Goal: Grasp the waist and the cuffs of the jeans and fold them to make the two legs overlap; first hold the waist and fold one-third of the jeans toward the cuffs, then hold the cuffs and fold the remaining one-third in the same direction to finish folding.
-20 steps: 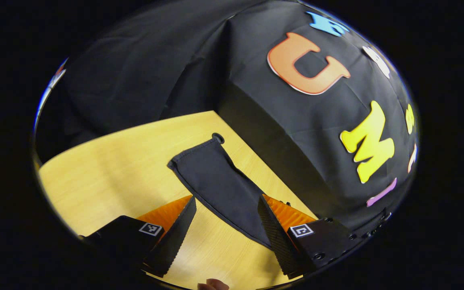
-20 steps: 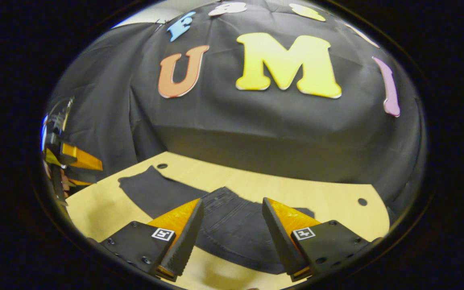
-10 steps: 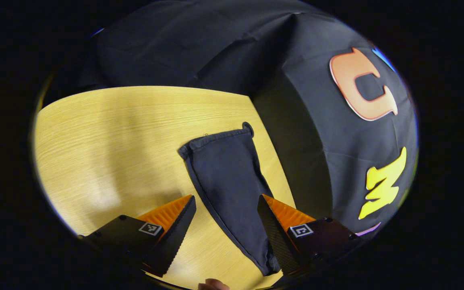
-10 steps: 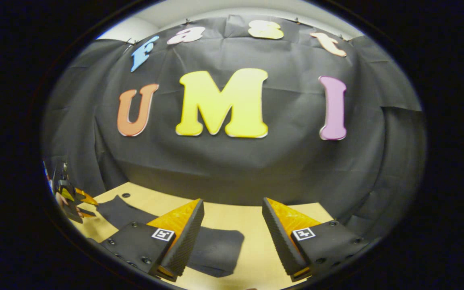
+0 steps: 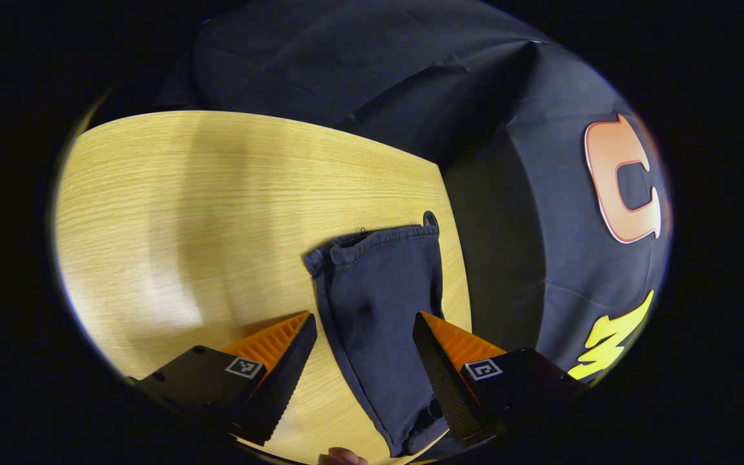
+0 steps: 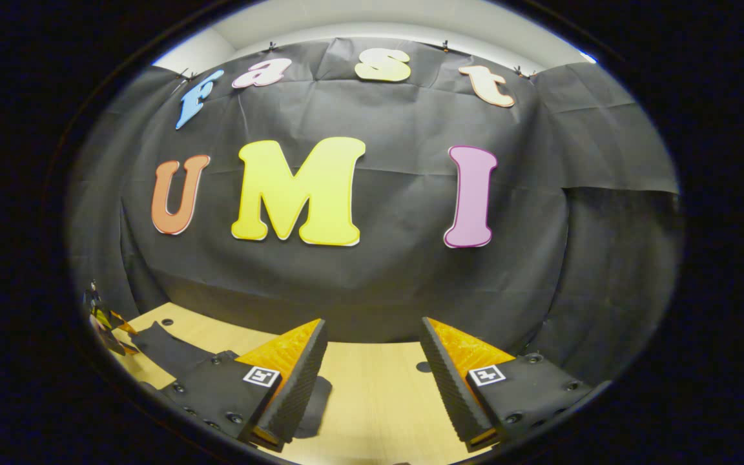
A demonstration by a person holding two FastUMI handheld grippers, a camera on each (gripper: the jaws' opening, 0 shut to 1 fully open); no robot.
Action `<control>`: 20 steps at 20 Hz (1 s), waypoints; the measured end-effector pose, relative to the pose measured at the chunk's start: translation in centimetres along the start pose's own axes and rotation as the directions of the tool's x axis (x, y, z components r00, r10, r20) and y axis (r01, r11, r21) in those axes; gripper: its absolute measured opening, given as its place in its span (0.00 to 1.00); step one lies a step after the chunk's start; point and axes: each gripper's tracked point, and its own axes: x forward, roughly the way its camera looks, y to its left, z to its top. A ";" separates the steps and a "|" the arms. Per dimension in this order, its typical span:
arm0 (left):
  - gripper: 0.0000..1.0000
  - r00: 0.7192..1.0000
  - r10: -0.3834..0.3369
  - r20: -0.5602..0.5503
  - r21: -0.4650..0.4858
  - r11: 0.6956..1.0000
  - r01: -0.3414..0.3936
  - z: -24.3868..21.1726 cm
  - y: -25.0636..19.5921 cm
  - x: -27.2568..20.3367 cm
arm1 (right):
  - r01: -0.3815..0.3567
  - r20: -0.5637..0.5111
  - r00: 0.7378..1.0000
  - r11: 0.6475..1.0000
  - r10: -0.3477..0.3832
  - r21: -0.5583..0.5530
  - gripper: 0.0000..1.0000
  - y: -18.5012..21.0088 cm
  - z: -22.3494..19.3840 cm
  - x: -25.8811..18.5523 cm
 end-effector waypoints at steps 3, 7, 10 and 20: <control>1.00 1.000 -0.028 0.009 -0.052 0.998 0.028 0.7 -0.6 0.9 | 0.015 -0.015 1.000 1.000 -0.014 0.016 0.88 -0.8 -0.3 0.1; 0.64 1.000 -0.013 0.009 -0.051 0.999 0.013 0.6 0.8 2.5 | 0.037 -0.024 0.999 0.999 -0.036 0.022 0.88 -2.0 -0.3 0.1; 0.15 0.999 -0.035 0.023 -0.093 0.995 0.037 0.9 1.0 2.8 | 0.050 -0.025 0.998 0.999 -0.049 0.011 0.88 -3.0 -0.1 0.0; 0.04 0.981 -0.161 0.104 0.101 0.983 0.151 0.4 -4.5 -0.2 | 0.060 -0.028 0.998 0.998 -0.059 0.024 0.91 -4.4 0.0 -0.5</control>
